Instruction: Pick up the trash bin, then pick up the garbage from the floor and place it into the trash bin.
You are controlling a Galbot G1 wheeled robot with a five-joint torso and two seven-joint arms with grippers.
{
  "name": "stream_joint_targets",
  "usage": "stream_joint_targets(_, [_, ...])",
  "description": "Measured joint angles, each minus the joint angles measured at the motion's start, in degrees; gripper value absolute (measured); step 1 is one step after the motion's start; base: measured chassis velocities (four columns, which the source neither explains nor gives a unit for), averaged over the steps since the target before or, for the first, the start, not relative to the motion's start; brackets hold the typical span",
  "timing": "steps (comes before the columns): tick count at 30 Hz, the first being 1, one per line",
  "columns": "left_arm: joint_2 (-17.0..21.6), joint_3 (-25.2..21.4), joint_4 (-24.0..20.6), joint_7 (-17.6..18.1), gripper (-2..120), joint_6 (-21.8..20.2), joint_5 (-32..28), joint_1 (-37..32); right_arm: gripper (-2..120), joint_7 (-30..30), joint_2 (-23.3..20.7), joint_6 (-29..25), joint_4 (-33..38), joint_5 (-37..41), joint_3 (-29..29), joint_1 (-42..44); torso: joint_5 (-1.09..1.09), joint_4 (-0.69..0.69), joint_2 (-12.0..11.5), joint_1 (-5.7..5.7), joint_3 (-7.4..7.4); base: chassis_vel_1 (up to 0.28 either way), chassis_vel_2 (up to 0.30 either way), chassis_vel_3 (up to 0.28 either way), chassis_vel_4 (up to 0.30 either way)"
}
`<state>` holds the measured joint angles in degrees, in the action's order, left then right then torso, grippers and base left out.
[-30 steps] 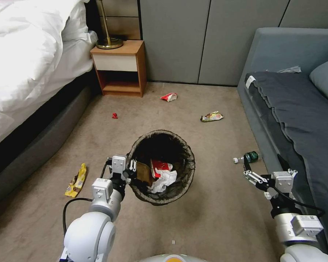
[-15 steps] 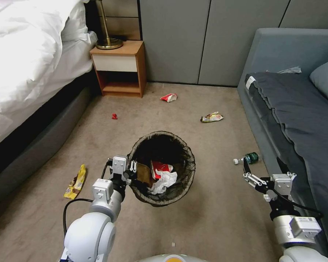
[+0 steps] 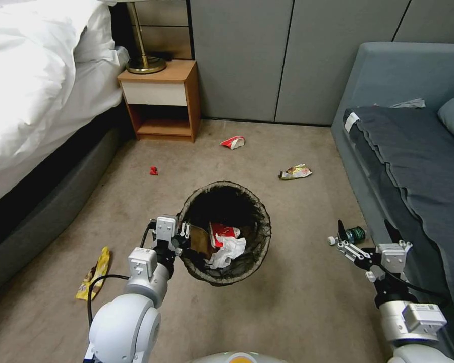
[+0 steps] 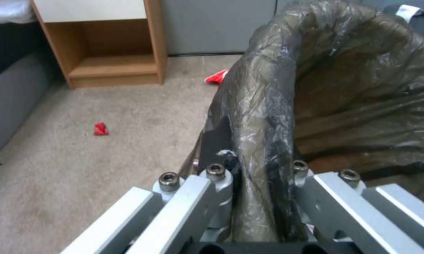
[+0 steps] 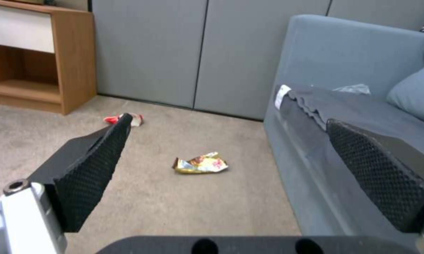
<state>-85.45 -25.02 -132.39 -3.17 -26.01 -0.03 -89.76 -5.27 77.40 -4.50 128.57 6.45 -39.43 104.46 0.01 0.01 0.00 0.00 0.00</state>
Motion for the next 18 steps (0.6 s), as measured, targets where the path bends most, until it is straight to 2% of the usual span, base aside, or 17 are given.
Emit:
stream_joint_targets(7, [0.0, 0.0, -0.1, 0.0, 4, 0.1, 0.0, 0.0, 100, -0.3, 0.1, -0.1, 0.0, -0.3, 0.1, 0.2, -0.01, -0.01, 0.0, 0.01, 0.00, -0.135, 0.152, 0.140, -0.138])
stream_joint_targets(9, [0.0, 0.1, -0.1, 0.0, 4, 0.1, 0.0, 0.0, 100, -3.9, 0.1, 0.1, -0.4, -0.3, 1.4, -0.3, -0.01, -0.01, 0.0, 0.01, 0.01, -0.153, 0.110, 0.123, -0.147])
stream_joint_targets(11, [0.0, 0.1, -0.1, 0.0, 4, 0.1, 0.0, 0.0, 100, -3.9, 0.1, 0.1, -0.4, -0.3, 1.4, -0.3, -0.01, -0.01, 0.0, 0.01, 0.01, -0.153, 0.081, 0.080, -0.146])
stream_joint_targets(15, [0.2, 0.1, -0.3, 0.0, 4, 0.1, 0.0, 0.0, 100, -5.4, -0.1, 3.5, -3.5, 2.3, 1.8, -2.1, 0.00, -0.01, 0.0, 0.01, 0.01, -0.029, 0.045, 0.034, -0.023])
stream_joint_targets(18, [0.3, 0.1, -0.4, 0.0, 4, 0.1, -0.2, 0.0, 100, -5.9, -0.3, 8.4, -8.4, 6.6, 1.8, -5.8, 0.00, 0.00, 0.0, 0.00, 0.00, 0.000, 0.000, 0.000, 0.000])
